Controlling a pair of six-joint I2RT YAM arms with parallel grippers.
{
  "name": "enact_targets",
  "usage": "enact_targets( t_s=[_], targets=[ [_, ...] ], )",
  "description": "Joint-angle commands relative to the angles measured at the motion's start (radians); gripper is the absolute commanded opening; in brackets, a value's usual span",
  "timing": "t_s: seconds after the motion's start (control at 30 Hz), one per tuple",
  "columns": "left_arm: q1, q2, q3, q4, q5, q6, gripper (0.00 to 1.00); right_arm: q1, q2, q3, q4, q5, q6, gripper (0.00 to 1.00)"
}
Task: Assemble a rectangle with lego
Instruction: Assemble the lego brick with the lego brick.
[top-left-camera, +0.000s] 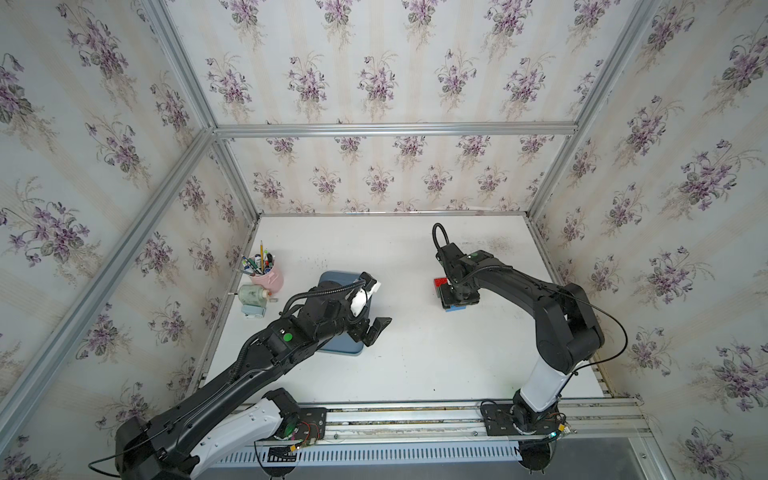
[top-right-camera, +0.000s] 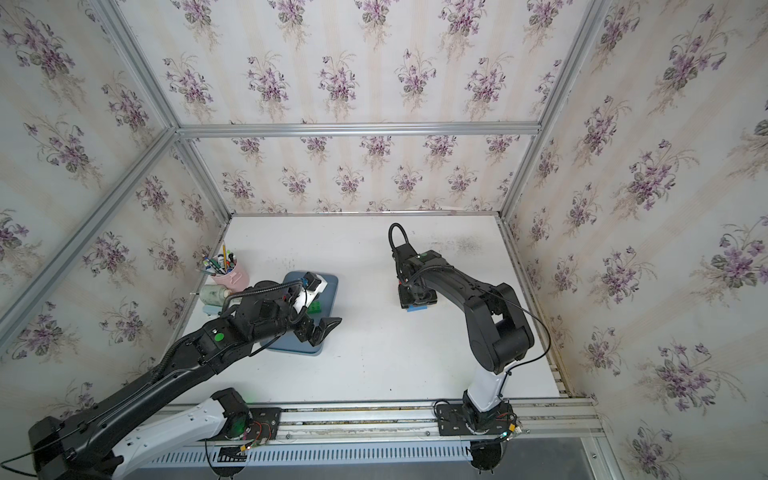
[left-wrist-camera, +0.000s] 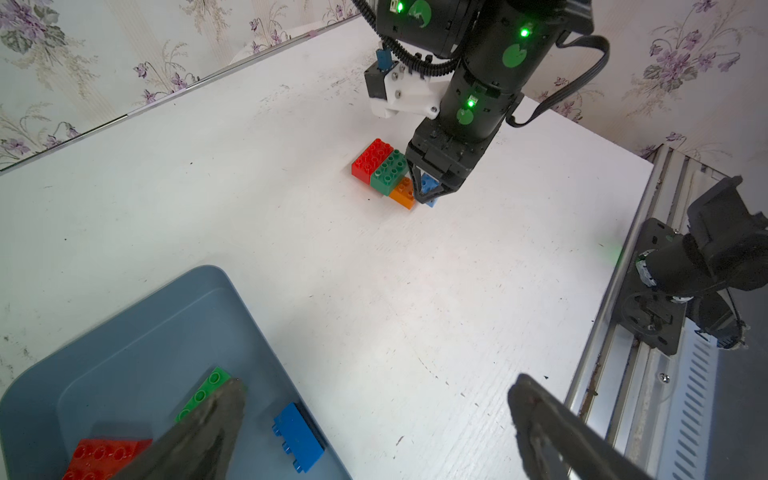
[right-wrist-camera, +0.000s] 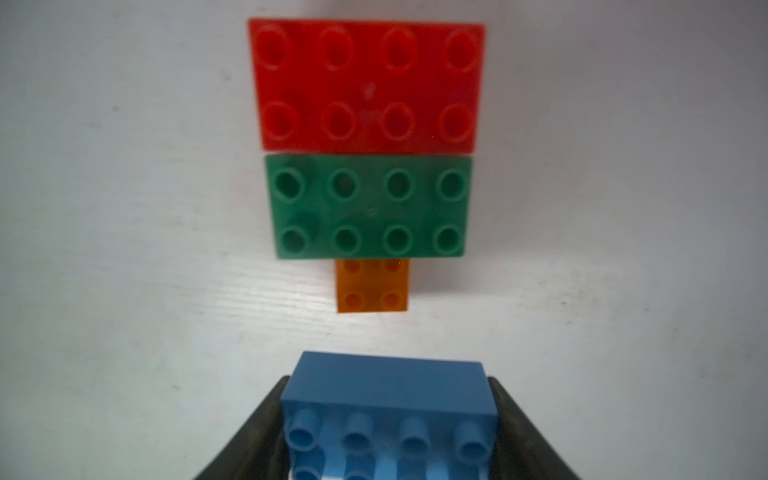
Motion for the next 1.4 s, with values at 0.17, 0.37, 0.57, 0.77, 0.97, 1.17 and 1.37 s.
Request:
enact_targets(
  t_s=[0.17, 0.37, 0.57, 0.77, 0.97, 1.17, 1.37],
  targets=[
    [0.000, 0.005, 0.007, 0.024, 0.015, -0.006, 1.00, -0.002, 0.024, -0.012, 0.079, -0.014, -0.030, 0.51],
    [0.000, 0.006, 0.007, 0.024, 0.010, -0.006, 1.00, -0.002, 0.002, -0.021, 0.124, -0.007, -0.020, 0.51],
    [0.000, 0.007, 0.007, 0.022, 0.005, -0.006, 1.00, -0.002, 0.027, -0.015, 0.141, 0.007, -0.017, 0.51],
    [0.000, 0.009, 0.007, 0.022, 0.001, -0.006, 1.00, -0.003, 0.029, -0.028, 0.160, 0.021, -0.006, 0.51],
    [0.000, 0.013, 0.009, 0.021, -0.001, -0.006, 1.00, -0.009, 0.027, -0.049, 0.178, 0.014, 0.000, 0.51],
    [0.000, 0.015, 0.009, 0.019, -0.003, -0.006, 1.00, -0.019, 0.032, -0.051, 0.192, 0.012, -0.005, 0.51],
    [0.000, 0.020, 0.011, 0.019, -0.002, -0.008, 1.00, -0.023, 0.040, -0.044, 0.208, 0.007, -0.013, 0.51]
  ],
)
